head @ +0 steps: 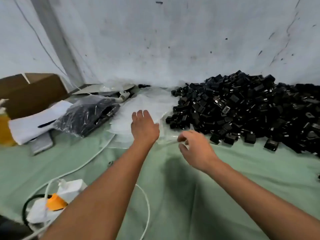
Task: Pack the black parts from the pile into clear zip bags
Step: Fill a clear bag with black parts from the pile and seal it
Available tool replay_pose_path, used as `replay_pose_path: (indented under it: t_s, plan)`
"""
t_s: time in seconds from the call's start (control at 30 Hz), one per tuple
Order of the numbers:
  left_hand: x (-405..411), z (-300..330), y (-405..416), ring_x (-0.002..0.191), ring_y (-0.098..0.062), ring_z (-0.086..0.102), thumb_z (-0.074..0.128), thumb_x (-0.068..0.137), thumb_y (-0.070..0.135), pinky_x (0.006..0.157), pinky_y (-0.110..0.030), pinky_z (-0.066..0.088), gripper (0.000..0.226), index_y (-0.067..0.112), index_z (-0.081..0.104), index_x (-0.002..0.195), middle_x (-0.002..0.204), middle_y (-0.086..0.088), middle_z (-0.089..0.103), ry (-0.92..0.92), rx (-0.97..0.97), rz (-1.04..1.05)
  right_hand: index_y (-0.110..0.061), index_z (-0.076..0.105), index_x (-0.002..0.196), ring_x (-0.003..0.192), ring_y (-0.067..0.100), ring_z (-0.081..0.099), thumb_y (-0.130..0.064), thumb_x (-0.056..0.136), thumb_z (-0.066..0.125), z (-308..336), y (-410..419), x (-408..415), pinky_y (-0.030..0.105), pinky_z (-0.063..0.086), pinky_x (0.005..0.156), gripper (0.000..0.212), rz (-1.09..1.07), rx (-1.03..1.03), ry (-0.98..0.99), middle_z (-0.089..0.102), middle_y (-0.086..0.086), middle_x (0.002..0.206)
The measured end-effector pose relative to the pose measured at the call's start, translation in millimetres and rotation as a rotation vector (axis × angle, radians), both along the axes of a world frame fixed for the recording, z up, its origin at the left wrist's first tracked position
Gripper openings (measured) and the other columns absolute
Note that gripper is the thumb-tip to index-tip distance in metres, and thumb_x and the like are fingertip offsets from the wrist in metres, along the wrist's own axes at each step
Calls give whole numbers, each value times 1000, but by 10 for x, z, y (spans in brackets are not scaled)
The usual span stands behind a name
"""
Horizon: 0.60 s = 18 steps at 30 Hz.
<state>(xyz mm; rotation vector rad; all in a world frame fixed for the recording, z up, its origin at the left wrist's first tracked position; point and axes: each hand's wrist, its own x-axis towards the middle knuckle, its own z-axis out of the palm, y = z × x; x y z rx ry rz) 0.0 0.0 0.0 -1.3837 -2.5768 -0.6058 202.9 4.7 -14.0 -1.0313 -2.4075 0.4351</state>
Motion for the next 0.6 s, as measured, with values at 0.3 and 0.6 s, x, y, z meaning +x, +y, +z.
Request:
replay_pose_path:
  t_s: [0.3, 0.6]
  plan:
    - [136, 25, 54, 83, -30, 64, 53, 90, 6, 66, -37, 47, 23, 16, 71, 100, 92, -7, 72, 109, 83, -181, -23, 67, 116, 158, 32, -5, -5, 87, 58, 85, 591, -530, 49, 31, 113, 35, 66, 383, -538, -6, -1, 173]
    - [612, 508, -508, 123, -21, 52, 51, 101, 44, 106, -36, 39, 42, 16, 62, 131, 128, -1, 64, 26, 736, -571, -7, 77, 101, 80, 20, 68, -8, 99, 68, 410, 122, 430, 31, 54, 77, 9, -42, 544, 564, 71, 5, 89]
